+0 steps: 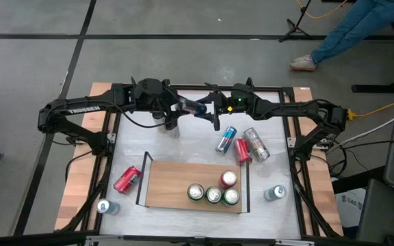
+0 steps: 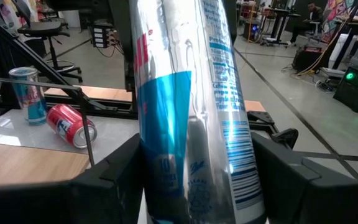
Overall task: Place canned beverage on shelf
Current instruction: Put the blue soda can on the shelf
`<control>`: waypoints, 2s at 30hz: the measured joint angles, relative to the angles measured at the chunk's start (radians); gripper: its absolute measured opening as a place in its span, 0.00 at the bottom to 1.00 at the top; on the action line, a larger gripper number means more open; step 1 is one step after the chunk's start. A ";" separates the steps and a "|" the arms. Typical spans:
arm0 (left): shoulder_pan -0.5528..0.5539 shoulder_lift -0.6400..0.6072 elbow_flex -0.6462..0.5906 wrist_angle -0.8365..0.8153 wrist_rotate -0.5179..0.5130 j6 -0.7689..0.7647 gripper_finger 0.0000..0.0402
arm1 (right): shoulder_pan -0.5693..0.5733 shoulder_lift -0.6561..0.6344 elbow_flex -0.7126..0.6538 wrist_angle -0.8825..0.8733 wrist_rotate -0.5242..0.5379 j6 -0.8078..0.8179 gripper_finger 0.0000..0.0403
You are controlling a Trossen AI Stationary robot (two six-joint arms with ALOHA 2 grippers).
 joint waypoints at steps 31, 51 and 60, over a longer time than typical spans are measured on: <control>-0.001 0.000 0.000 0.000 0.003 -0.001 0.53 | 0.000 0.000 0.000 -0.011 0.022 0.005 0.86; -0.001 0.000 0.000 -0.034 0.006 -0.025 0.53 | -0.002 -0.049 0.000 -0.336 0.078 -0.047 0.95; -0.002 0.000 0.000 -0.048 0.003 -0.053 0.53 | -0.002 -0.194 0.000 -0.596 0.257 -0.180 0.95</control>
